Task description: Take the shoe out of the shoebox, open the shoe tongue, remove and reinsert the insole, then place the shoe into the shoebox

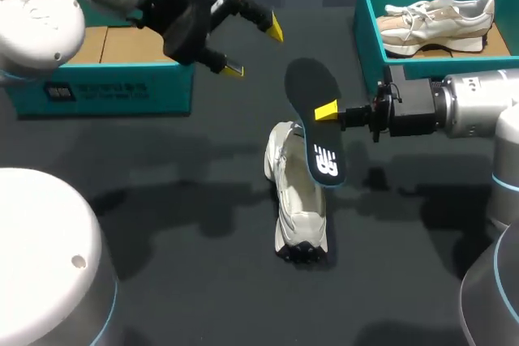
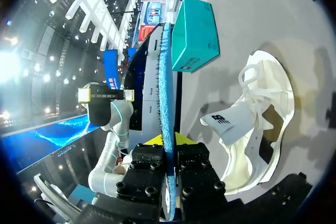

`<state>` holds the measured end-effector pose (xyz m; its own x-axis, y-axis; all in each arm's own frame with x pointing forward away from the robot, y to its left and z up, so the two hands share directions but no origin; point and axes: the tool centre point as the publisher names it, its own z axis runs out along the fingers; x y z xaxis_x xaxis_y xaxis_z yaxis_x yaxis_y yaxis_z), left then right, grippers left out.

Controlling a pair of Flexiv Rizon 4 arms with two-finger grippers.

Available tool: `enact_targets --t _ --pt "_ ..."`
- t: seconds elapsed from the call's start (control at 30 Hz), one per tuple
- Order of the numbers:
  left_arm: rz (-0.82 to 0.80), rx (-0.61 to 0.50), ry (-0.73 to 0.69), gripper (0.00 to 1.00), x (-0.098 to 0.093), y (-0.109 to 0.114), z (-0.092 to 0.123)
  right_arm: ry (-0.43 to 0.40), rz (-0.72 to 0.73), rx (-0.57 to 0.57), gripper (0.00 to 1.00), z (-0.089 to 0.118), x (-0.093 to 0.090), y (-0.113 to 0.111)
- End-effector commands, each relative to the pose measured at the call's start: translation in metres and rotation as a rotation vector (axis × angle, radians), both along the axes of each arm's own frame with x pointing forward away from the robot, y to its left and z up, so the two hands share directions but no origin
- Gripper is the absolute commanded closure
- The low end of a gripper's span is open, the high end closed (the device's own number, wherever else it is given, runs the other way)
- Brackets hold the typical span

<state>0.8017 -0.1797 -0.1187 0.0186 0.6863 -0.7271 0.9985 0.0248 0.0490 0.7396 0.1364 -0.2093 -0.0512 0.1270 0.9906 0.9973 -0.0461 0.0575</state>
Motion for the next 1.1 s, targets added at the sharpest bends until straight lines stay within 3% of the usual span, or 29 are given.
enact_targets --t 0.03,0.37,0.6,0.83,1.1 --pt "0.01 0.364 0.015 0.0 0.008 -0.011 0.006 0.001 -0.002 -0.003 1.0 0.0 -0.001 0.001" --pt "0.015 0.546 -0.001 0.0 0.019 -0.023 0.025 0.001 -0.002 -0.003 1.0 0.0 -0.001 0.001" --pt "-0.008 0.678 -0.021 0.0 0.024 -0.051 0.037 0.001 -0.002 -0.003 1.0 0.0 -0.001 0.001" --pt "0.003 0.785 -0.039 0.0 0.028 -0.069 0.034 0.001 -0.002 -0.003 1.0 0.0 -0.001 0.001" --pt "0.033 0.815 0.066 0.0 0.038 -0.08 0.028 0.001 -0.002 -0.003 1.0 0.0 -0.001 0.001"
